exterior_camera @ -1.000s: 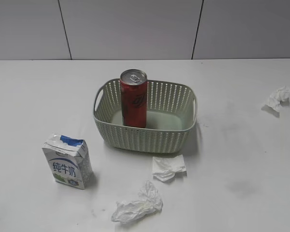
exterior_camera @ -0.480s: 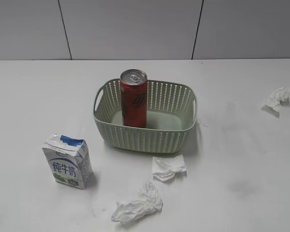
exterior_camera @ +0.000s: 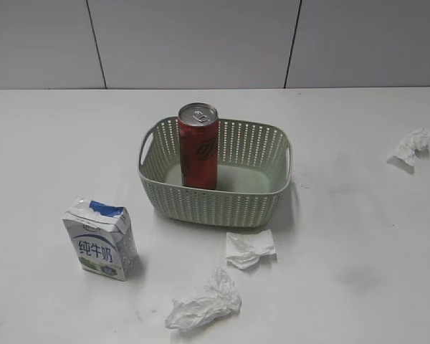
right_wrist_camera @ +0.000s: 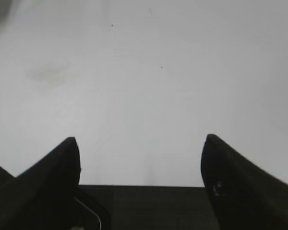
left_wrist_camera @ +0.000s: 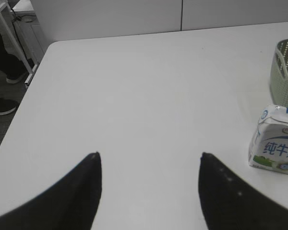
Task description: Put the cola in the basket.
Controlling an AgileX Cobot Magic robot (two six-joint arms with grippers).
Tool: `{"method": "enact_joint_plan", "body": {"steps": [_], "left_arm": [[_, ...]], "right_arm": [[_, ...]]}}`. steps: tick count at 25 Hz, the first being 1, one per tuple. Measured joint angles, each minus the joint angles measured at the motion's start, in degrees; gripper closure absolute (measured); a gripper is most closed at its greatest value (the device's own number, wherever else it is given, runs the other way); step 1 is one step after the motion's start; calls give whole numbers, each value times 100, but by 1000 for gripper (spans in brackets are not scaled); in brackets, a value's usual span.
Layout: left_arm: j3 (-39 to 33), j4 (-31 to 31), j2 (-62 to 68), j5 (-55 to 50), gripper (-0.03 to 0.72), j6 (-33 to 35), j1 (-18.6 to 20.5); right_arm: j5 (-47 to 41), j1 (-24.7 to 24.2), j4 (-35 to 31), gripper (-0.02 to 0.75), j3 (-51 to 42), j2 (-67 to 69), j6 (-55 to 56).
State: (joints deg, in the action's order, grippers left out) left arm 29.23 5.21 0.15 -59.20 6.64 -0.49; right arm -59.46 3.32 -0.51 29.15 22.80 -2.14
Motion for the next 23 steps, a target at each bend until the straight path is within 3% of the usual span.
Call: {"method": "enact_joint_plan", "body": {"steps": [15,23], "left_arm": [[0,0,0,0,202,0,0],[0,0,0,5,202,0,0]], "right_arm": [[-10,0,11,146,0,-2213,-11],[-37,0,11,146,0,-2313,-19]]}}
